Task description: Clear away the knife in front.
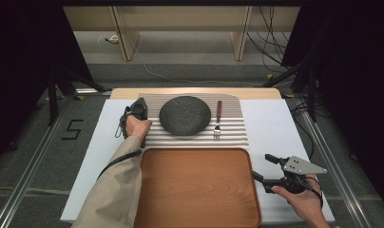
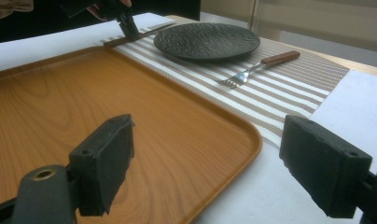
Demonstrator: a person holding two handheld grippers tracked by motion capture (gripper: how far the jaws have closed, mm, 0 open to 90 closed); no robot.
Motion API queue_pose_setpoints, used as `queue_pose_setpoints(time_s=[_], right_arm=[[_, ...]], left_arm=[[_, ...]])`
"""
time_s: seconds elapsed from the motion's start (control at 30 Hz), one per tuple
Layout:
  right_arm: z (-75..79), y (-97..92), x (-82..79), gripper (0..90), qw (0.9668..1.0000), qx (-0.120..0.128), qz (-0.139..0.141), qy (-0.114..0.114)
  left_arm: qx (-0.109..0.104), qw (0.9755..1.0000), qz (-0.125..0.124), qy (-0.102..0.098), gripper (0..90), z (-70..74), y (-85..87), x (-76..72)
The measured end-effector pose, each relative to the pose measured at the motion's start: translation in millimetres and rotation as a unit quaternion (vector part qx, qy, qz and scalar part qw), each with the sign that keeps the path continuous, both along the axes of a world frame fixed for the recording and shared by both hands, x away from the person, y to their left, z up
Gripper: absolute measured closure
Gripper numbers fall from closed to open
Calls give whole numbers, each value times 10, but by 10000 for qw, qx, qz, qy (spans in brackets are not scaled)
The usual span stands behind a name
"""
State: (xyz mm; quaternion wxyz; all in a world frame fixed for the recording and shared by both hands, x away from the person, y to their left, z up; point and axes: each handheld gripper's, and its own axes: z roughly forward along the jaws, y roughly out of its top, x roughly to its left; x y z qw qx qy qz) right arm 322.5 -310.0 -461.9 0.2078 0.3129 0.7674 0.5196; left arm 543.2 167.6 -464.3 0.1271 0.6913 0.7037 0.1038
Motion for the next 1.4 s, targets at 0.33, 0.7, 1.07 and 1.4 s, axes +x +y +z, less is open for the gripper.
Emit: queue_pose_setpoints(time_s=[0.33,0.7,1.07,1.4], right_arm=[[-1,1,0,187,10000,11,-3,-2],[3,-1,-1,188,10000,-8,-8,-12],[4,7,-2,188,10000,-10,-6,-1],[4,9,-2,188,10000,-11,-15,6]], left_arm=[[-79,10000,-54,-14,771,0,24,-5],[-107,9997,-178,-120,773,4,83,-40],[-332,9984,-109,-444,773,142,132,-130],[-380,9968,-181,-687,773,284,172,-293]])
